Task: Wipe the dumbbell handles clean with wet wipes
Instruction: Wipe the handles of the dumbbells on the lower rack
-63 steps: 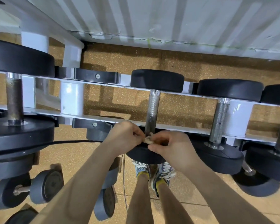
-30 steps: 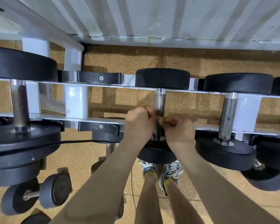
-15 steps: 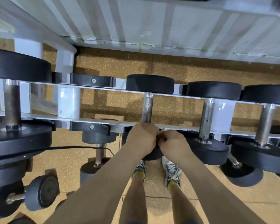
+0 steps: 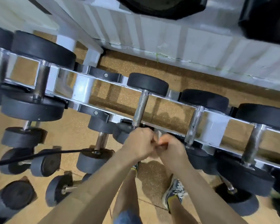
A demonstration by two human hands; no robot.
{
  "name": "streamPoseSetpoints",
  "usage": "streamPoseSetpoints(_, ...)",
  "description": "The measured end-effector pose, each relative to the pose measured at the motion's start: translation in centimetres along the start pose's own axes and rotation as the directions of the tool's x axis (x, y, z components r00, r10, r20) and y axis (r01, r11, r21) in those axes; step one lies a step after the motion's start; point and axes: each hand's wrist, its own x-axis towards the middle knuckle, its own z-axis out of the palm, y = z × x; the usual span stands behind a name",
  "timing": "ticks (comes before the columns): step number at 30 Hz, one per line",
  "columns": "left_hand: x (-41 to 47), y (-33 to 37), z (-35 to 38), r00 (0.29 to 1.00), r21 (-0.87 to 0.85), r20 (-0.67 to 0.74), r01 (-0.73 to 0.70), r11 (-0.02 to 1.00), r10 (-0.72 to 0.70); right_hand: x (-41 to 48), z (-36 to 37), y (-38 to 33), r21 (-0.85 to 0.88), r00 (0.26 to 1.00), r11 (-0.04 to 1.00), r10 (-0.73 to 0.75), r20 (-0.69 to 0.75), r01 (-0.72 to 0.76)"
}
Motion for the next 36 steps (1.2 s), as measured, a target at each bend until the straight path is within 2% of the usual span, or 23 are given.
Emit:
streamPoseSetpoints(1,-0.8,0.7,0.3,0.998,-0.219,-0.005,0.057,0.974,-0.06,-0.7,-1.0,0.6,0.063,1.0,0.998,-0.008,-0.007,0.008)
streamPoseSetpoints(2,-1.7,1.5,0.6,0.993,-0.458,0.007,0.109,0.882,-0.119,-1.3,-2.2,1.1,0.15,1.0,0.989,-0.001,-0.001,0.001)
streamPoseSetpoints(4,-3.1,3.0,1.2,0.979,-0.77,0.064,0.171,0.614,-0.191,-2.4,-4.8,1.8,0.292,0.999,0.956,0.015,0.046,-0.027)
streamPoseSetpoints(6,-3.6,4.0,2.3,0.965,-0.873,0.102,0.204,0.444,-0.243,-3.3,-6.9,2.4,0.363,0.997,0.931,0.017,0.076,-0.044)
streamPoseSetpoints(10,-3.2,5.2,4.4,0.953,-0.945,0.055,0.146,0.294,-0.298,-3.9,-9.0,4.0,0.481,0.991,0.867,0.109,0.082,-0.134)
streamPoseSetpoints(11,-2.9,5.4,4.8,0.952,-0.952,0.023,0.114,0.285,-0.304,-3.8,-9.2,4.5,0.479,0.991,0.867,0.124,0.059,-0.137)
streamPoseSetpoints(15,-0.9,5.9,5.8,0.97,-0.943,-0.061,0.021,0.333,-0.233,-2.9,-9.2,6.1,0.472,0.984,0.871,0.176,-0.039,-0.137)
streamPoseSetpoints(18,0.5,6.1,5.9,0.973,-0.94,-0.09,-0.013,0.34,-0.212,-2.2,-9.5,6.6,0.458,0.97,0.87,0.236,-0.056,-0.185)
streamPoseSetpoints(19,1.0,6.3,6.0,0.974,-0.936,-0.095,-0.018,0.352,-0.203,-2.0,-9.5,6.7,0.503,0.962,0.839,0.27,-0.05,-0.209)
streamPoseSetpoints(20,1.3,6.5,6.1,0.976,-0.935,-0.094,-0.019,0.353,-0.195,-1.8,-9.5,6.6,0.587,0.953,0.776,0.301,-0.027,-0.229)
streamPoseSetpoints(22,2.1,6.9,6.4,0.983,-0.946,-0.069,-0.009,0.323,-0.173,-1.4,-9.5,6.2,0.78,0.937,0.573,0.345,0.05,-0.253)
streamPoseSetpoints(23,2.5,7.0,6.5,0.983,-0.94,-0.074,-0.014,0.34,-0.166,-1.3,-9.6,6.1,0.834,0.935,0.487,0.343,0.091,-0.26)
streamPoseSetpoints(24,2.9,7.2,6.7,0.982,-0.923,-0.095,-0.025,0.384,-0.163,-1.1,-9.6,6.1,0.85,0.937,0.454,0.328,0.119,-0.267)
streamPoseSetpoints(26,3.7,7.5,7.0,0.98,-0.885,-0.131,-0.049,0.463,-0.146,-0.7,-9.4,6.5,0.798,0.944,0.54,0.313,0.107,-0.269)
streamPoseSetpoints(28,4.3,7.7,7.3,0.981,-0.867,-0.14,-0.056,0.495,-0.133,-0.2,-9.1,7.3,0.743,0.939,0.616,0.341,0.049,-0.262)
streamPoseSetpoints(32,5.6,7.4,7.7,0.983,-0.792,-0.141,-0.039,0.609,-0.12,1.1,-9.7,8.5,0.806,0.912,0.534,0.409,0.016,-0.253)
streamPoseSetpoints(36,7.0,6.6,7.7,0.981,-0.727,-0.071,0.072,0.682,-0.18,3.0,-9.4,9.3,0.812,0.884,0.507,0.466,0.026,-0.291)
